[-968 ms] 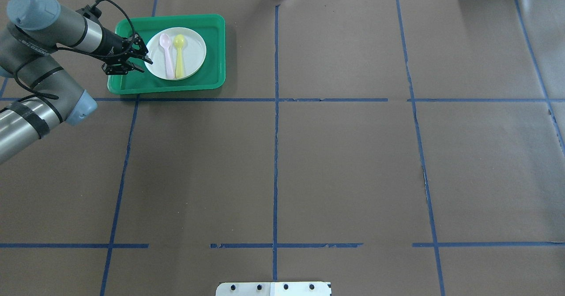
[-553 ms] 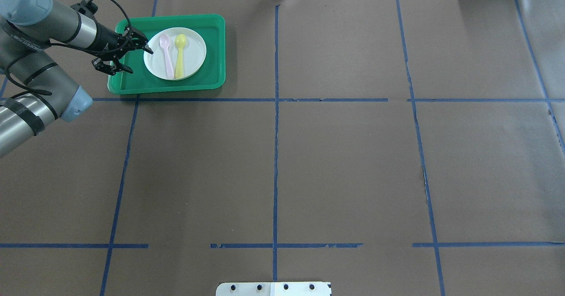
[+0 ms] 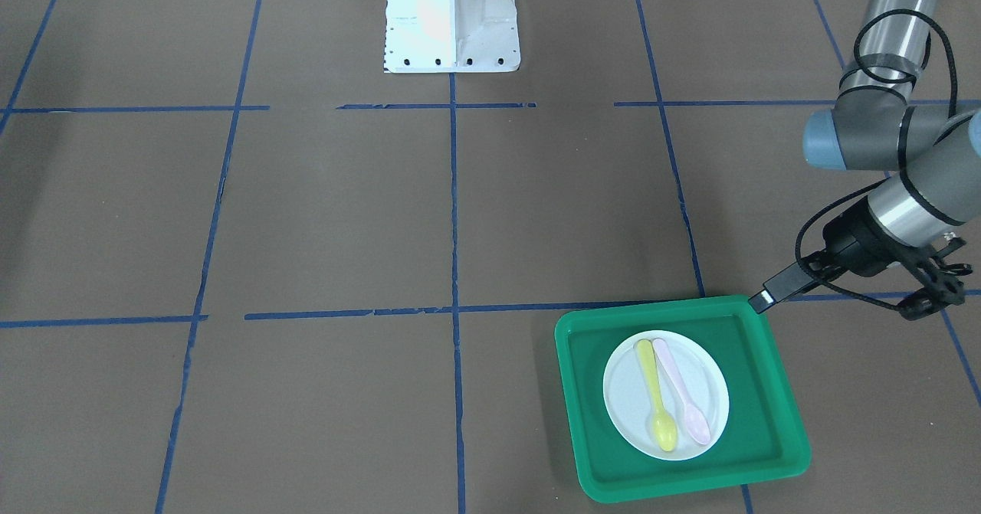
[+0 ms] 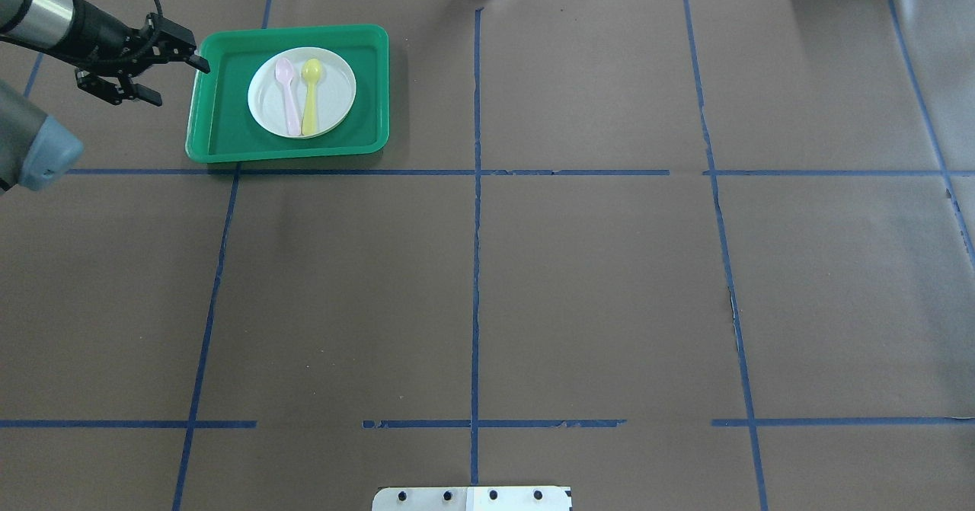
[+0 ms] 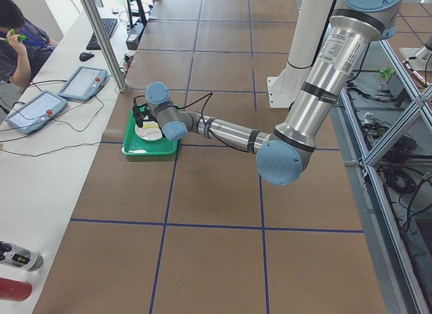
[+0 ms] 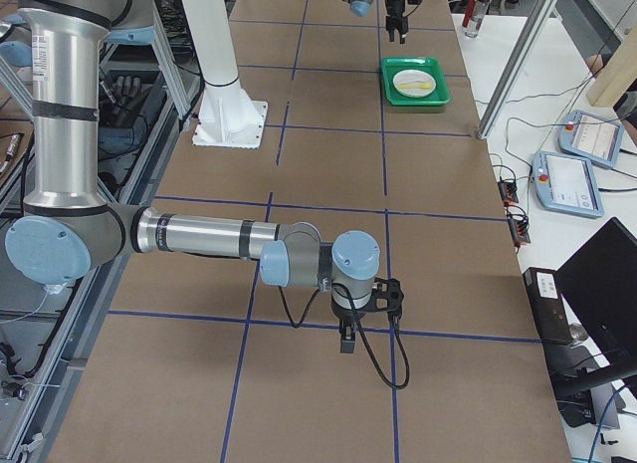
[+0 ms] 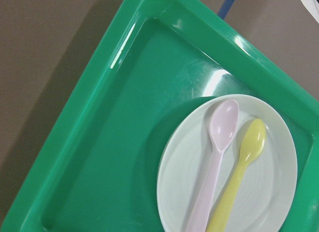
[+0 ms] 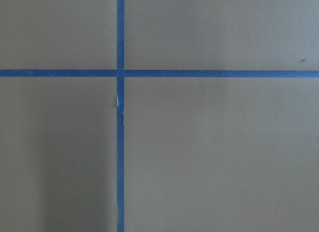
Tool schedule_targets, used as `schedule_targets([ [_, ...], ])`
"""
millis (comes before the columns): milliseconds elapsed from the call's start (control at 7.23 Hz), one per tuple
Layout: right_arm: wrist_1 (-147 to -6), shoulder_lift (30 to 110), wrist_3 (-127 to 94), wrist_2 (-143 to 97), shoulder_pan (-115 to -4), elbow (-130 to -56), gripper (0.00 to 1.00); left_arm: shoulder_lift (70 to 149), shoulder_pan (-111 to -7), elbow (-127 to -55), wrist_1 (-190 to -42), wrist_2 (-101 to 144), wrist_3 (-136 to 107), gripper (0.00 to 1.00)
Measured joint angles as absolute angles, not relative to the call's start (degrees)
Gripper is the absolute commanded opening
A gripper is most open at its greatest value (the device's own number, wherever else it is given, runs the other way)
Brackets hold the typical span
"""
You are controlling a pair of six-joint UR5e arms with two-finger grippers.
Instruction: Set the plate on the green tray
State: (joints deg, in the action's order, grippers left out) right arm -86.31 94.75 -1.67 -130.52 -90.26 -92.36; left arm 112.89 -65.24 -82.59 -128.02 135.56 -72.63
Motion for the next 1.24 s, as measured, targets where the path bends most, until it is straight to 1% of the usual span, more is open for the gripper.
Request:
schedule_targets([
  [277,-86.27,94.75,-1.67,-130.52,-90.26,-92.37,1.0,108.06,-67.82,-92.48,-117.94,133.72,-56.6,1.0],
  [553,-86.3,94.75,-1.67,-130.52,-90.26,-92.35,1.0,104.1,-70.65,-98.98,-108.58,129.14,-36.22,1.0],
  [968,-86.31,94.74,-1.67,-130.52,-90.26,-92.31,1.0,99.45,-77.86,-99.72,-102.39,127.59,-9.65,1.0],
  [1245,-86.31,94.75,-1.67,-130.52,-90.26,-92.32,1.0,95.33,-82.9,-97.91,-100.43,127.73,2.32,1.0],
])
